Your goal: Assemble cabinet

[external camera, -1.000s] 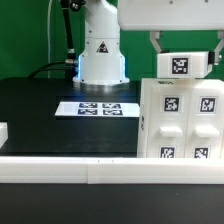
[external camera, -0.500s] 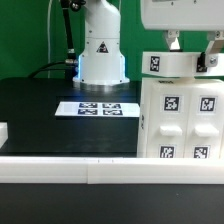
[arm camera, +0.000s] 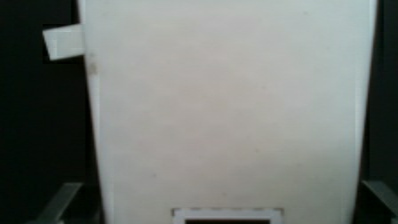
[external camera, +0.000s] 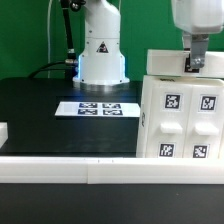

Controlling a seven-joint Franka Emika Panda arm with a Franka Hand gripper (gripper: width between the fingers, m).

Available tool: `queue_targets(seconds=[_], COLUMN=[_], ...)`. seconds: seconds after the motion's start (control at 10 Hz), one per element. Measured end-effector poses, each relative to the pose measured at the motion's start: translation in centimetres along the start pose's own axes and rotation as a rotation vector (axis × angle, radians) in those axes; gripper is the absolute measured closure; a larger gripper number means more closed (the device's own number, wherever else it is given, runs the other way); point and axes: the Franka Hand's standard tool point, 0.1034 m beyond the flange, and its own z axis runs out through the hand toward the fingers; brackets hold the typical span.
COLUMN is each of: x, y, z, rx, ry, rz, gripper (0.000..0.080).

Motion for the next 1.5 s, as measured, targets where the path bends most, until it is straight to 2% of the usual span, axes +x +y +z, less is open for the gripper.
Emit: queue_targets(seconds=[0.4,0.5,0.6,0.8,1.0,1.1,1.2,1.4,1.5], x=[-0.4,-0.5,-0.7,-0.8,-1.0,-1.0,-1.3,-1.9,-1.8], y=[0.0,0.0,0.0,0.2,0.2,0.3,0.4,-0.2,-0.2], z=[0.1,0.0,-0.8,-2.6,-2.7,-2.5,-2.3,-2.6,-2.6], rx=[-0.006,-0.005,0.004,0.021,0.023,0.015,-0.017,-0.012,-0.019], ry=[-0.041,-0.042,-0.055,-0.084,-0.087,-0.08,-0.054,-0.011,-0.016], rz=[0.12,0.083,0.059,0.04,0.019,-0.035,-0.132,-0.536,-0.723], gripper=[0.0239,0.0077,0.0015,0.0002,0.0002,0.0002,0.0002,0.0002,0.0002])
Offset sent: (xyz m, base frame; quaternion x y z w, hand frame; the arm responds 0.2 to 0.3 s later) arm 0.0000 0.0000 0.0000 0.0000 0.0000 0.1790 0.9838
